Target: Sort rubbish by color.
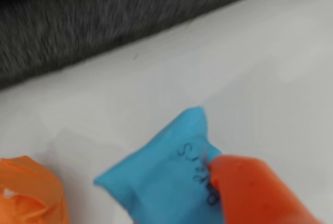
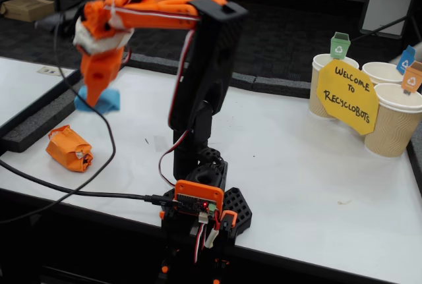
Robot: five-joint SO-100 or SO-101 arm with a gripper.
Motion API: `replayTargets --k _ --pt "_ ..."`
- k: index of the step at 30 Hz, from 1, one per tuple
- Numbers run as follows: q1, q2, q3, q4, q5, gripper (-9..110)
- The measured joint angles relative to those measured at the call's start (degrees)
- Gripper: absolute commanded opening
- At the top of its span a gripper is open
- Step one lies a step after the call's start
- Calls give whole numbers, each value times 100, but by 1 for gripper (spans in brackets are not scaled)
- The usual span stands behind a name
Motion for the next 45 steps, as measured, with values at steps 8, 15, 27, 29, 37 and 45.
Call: replayTargets --k 8,15,27,29,37,45 --pt "650 2180 431 712 -1617 0" --pt "1600 4228 791 1116 -2681 0" --pt "4605 5845 1477 1134 -3129 0" --pt "5089 6064 1617 1143 -3129 0" --pt "6715 7383 2681 1266 -3357 0" --pt "7682 7989 3437 1178 -3700 0"
